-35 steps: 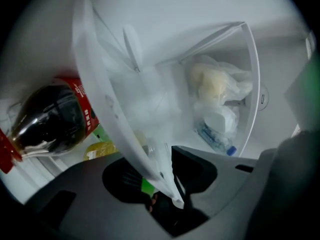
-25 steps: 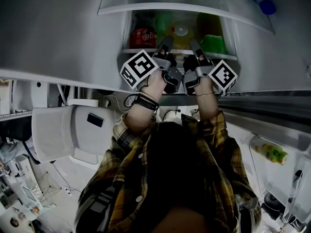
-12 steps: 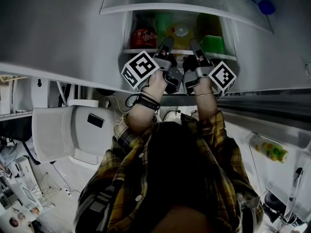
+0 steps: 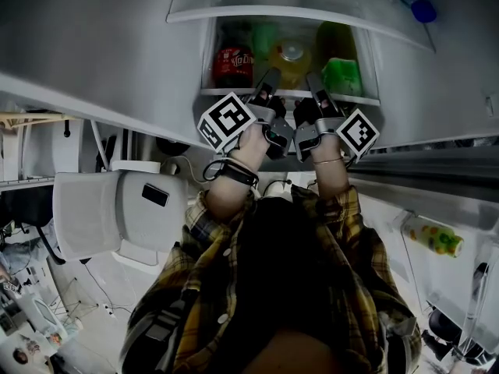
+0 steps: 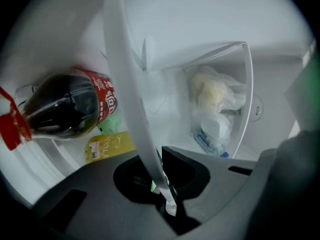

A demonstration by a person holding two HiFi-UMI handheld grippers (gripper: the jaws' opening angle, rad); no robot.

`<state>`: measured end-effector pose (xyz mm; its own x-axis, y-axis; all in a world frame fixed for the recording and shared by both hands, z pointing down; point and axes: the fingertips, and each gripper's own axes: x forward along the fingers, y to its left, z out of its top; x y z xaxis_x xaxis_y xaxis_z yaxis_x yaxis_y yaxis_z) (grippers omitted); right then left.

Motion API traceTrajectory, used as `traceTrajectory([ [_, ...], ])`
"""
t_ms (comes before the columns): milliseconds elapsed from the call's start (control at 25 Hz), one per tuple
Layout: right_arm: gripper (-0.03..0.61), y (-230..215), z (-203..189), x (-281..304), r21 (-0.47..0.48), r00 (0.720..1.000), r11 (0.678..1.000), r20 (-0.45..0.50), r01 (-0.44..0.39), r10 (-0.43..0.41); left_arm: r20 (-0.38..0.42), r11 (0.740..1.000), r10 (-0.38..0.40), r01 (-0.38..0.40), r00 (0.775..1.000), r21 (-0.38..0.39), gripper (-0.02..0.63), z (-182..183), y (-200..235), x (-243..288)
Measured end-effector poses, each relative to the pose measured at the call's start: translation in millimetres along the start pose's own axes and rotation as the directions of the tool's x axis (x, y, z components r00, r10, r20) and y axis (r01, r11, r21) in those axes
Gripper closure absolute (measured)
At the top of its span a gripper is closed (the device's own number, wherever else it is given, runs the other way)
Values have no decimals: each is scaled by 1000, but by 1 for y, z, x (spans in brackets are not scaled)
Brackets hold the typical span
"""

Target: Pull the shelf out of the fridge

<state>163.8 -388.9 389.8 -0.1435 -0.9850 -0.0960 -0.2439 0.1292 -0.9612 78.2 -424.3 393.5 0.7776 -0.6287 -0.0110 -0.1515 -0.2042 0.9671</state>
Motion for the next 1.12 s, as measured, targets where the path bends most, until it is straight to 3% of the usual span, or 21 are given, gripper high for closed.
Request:
traceTrajectory([
  [320,534,1,-12,-24,3,1000,1000,-15,2,-2,-9,1000,1,-1,1000,-25,584,-16,0,-22],
  [1120,533,12,-41,-80,-47,996,999,-90,3,-7,-88,1000,-8,11,996,29,583,-52,-9,-77],
])
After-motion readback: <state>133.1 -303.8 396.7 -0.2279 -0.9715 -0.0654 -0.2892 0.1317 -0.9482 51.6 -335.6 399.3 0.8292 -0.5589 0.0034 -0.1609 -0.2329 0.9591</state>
